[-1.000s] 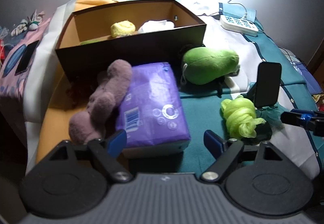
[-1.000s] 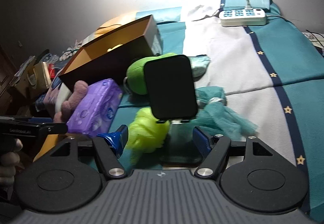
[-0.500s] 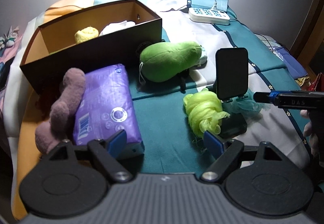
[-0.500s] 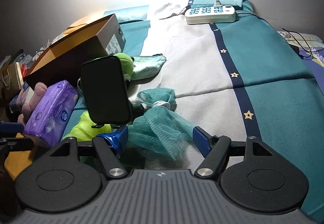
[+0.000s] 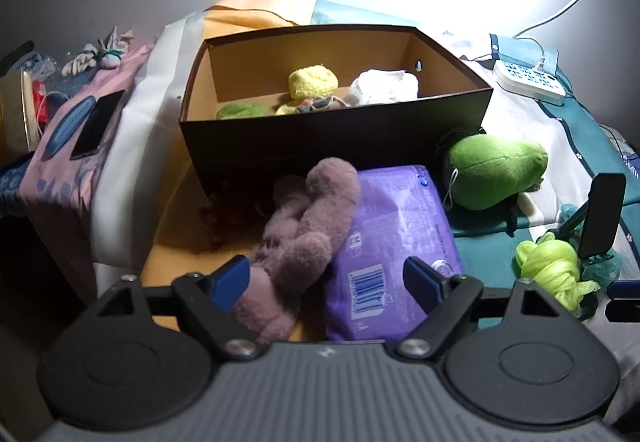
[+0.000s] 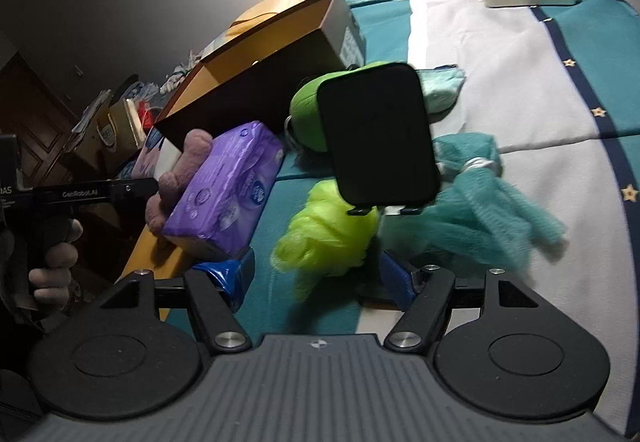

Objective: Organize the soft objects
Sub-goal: 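Grasp the pink plush bunny with the left tool while the right tool grasps the lime mesh puff, then lift the pink plush bunny and lime mesh puff over the box with both tools, then lower the bunny and mesh puff into the box and open both tools, then withdraw both tools from the box toward the plush toys beside it, then grasp the red plush toy with the left tool while the right tool grasps the green plush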

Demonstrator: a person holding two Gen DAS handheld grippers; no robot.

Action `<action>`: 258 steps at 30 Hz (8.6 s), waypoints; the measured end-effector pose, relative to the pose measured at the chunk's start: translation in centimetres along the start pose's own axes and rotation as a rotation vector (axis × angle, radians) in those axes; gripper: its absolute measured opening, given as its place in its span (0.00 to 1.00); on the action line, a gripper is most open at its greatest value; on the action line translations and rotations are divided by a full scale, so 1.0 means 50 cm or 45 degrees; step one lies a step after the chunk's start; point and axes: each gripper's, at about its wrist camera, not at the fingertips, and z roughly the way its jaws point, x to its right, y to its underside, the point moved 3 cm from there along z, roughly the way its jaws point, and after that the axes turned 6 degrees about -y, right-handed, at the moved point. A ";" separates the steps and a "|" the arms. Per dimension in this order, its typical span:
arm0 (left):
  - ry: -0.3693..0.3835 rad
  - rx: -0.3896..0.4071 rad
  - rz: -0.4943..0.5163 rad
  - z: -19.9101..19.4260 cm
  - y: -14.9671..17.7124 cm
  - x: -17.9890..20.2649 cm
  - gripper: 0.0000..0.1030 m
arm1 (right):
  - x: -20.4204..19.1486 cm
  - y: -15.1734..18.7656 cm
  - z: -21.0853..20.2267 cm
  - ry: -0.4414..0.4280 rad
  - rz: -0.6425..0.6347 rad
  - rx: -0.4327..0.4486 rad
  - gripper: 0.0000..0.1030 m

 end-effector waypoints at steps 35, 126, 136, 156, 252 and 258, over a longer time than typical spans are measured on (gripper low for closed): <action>0.092 -0.115 0.200 0.195 0.017 -0.101 0.85 | -0.056 -0.011 0.105 0.350 0.358 0.161 0.28; 0.007 0.004 -0.186 0.280 -0.296 -0.130 0.50 | -0.103 -0.458 0.352 0.286 -0.374 0.092 0.24; -0.105 0.079 -0.108 0.249 -0.305 -0.110 0.67 | -0.100 -0.449 0.369 0.375 -0.343 0.091 0.28; -0.280 0.115 -0.103 0.130 -0.274 -0.121 0.70 | -0.163 -0.398 0.248 0.264 -0.139 0.262 0.30; 0.249 0.126 -0.172 0.038 -0.047 -0.134 0.25 | -0.089 -0.151 0.205 0.500 0.719 0.415 0.30; 0.268 0.132 -0.175 0.028 -0.039 -0.143 0.25 | -0.062 -0.165 0.228 0.670 0.818 0.497 0.31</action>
